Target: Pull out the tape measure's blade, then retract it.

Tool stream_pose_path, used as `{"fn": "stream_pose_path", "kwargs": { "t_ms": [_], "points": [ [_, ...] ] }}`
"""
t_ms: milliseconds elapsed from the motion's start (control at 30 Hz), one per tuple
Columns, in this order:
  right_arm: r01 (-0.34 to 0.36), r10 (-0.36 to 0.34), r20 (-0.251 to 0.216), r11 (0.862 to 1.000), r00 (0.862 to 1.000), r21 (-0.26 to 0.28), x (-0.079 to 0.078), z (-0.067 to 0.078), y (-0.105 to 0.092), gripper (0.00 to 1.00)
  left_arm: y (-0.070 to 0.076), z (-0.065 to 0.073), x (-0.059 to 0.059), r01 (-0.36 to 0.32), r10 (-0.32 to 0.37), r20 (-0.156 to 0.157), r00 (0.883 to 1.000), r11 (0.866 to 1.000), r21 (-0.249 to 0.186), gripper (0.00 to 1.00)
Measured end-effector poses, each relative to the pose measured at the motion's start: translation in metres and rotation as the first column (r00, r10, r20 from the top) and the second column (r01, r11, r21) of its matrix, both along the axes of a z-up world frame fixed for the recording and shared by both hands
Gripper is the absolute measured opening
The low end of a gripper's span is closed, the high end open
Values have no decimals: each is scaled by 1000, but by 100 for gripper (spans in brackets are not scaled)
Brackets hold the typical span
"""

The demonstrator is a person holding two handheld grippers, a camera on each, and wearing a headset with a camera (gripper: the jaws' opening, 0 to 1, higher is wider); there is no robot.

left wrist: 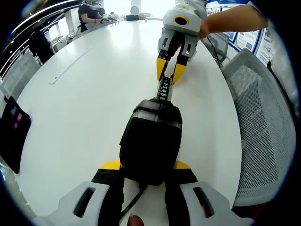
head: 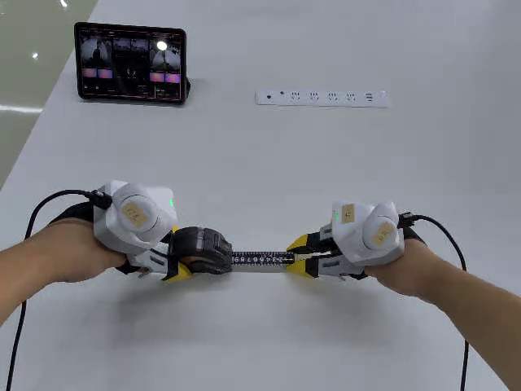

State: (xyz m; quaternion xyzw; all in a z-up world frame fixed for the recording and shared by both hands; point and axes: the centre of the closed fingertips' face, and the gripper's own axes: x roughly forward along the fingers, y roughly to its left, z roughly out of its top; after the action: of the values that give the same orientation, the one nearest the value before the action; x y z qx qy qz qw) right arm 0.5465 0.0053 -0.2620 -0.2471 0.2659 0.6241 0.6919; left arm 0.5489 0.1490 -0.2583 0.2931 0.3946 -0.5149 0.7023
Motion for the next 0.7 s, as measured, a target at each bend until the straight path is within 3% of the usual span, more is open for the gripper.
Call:
{"fn": "stream_pose_path", "kwargs": {
  "t_ms": [700],
  "points": [
    [9, -8, 15, 999, 1000, -41, 2, 1, -29, 10, 0, 1, -1, -11, 11, 2, 1000, 1000, -2, 28]
  ]
}}
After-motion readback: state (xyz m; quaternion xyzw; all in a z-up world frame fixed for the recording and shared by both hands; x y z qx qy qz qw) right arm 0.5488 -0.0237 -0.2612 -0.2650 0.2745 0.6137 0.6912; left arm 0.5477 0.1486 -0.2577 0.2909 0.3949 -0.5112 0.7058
